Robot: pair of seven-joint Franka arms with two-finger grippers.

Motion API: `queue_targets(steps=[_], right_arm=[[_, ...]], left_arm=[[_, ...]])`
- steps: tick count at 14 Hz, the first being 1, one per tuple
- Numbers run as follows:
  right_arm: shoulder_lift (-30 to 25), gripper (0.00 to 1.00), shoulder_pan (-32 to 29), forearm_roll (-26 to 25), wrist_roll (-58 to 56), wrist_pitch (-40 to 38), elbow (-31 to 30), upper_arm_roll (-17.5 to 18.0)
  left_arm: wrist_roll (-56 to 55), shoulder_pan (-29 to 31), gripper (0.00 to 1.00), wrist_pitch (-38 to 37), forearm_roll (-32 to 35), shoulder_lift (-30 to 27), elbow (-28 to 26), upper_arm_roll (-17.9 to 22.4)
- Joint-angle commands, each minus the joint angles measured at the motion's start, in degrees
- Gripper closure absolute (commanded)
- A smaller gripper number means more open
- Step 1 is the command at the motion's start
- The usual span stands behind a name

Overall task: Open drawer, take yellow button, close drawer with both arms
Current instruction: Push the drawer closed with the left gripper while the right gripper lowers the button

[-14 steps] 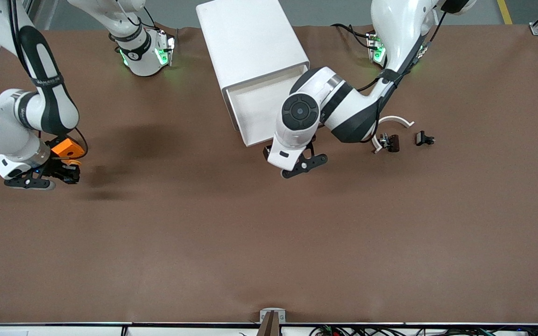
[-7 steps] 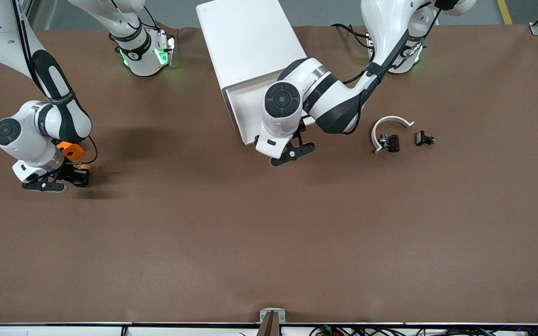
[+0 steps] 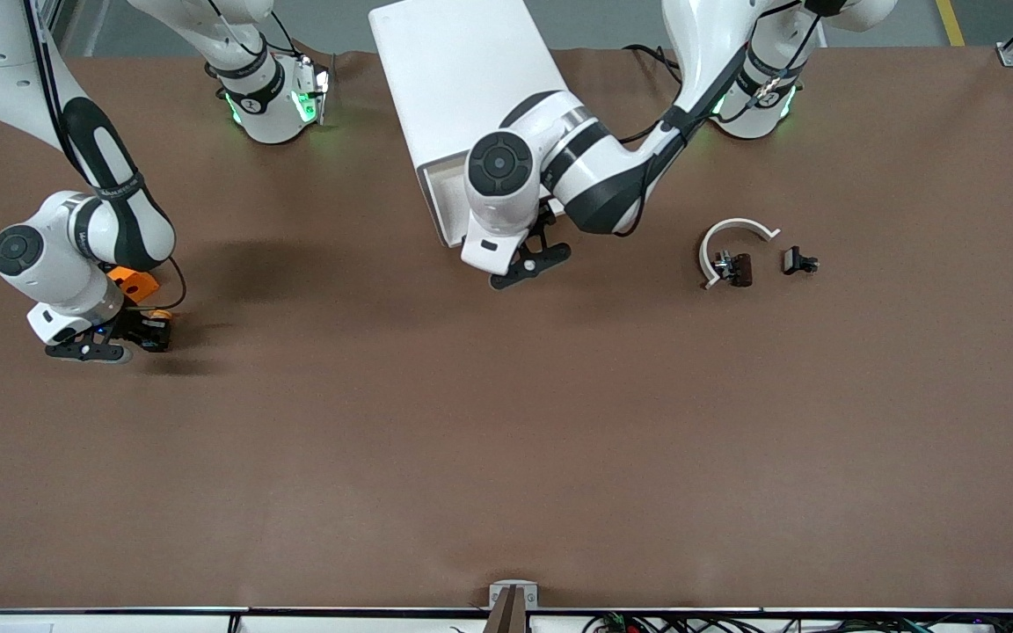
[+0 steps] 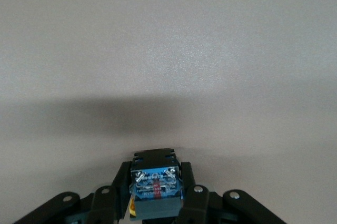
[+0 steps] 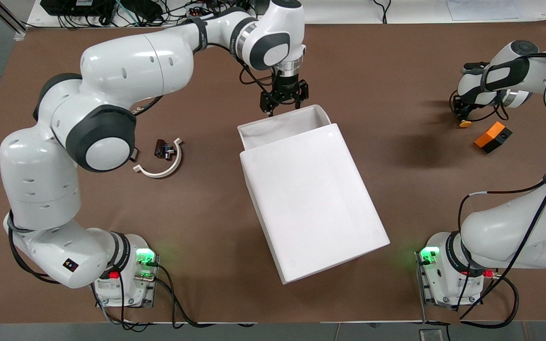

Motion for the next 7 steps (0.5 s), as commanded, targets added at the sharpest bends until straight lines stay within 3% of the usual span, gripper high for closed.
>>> queue_targets(steps=[1, 2, 3, 7], right_arm=[[0.5, 0.53, -1.3, -0.4, 0.1, 0.4, 0.6, 1.2], [0.6, 0.21, -1.2, -0.4, 0.0, 0.4, 0.6, 1.3], [0.7, 0.00, -1.1, -0.4, -0.1, 0.5, 0.7, 1.3], [-0.6, 0.00, -0.2, -0.4, -0.8, -0.3, 0.4, 1.4]], left_arm=[[-3.5, -1.1, 0.00, 0.7, 0.3, -1.1, -1.4, -1.1], [-4.2, -1.1, 0.00, 0.7, 0.3, -1.0, -1.5, -1.9], [-4.9, -1.1, 0.00, 0.6, 0.2, -0.9, -1.5, -2.5], [-7.5, -1.1, 0.00, 0.4, -1.8, -0.3, -1.6, -4.9]])
